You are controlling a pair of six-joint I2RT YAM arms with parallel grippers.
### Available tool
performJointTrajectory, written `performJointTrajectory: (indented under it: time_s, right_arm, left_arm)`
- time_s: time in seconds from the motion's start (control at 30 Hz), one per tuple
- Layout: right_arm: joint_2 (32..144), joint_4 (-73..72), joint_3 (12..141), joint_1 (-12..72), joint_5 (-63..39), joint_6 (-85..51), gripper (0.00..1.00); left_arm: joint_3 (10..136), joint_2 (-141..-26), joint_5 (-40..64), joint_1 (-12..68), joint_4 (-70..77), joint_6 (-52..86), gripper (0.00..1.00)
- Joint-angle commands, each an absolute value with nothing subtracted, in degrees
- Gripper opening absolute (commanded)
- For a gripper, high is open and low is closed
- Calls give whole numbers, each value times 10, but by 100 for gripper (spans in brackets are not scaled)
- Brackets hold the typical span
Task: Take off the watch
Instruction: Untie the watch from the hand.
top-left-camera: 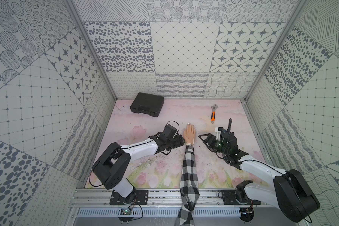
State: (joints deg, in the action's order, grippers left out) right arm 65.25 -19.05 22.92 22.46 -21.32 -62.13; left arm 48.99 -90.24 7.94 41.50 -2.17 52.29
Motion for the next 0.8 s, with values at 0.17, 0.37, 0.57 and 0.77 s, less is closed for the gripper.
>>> performJointTrajectory:
  time_s: [0.17,0.37,0.57,0.77]
  right_arm:
    - [690,-242,237,221,-248,-637,81]
    - [799,-364,240,223,-291,-679,80]
    - [870,-429,250,236,-308,-710,79]
    - [902,-460,257,264,-301,-723,78]
  left_arm:
    - [471,-911,89,414,-17,517,81]
    - [469,-923,94,424,-11,518,80]
    - [468,-935,96,432,-2,524,80]
    - [466,-944,94,439,5,530,79]
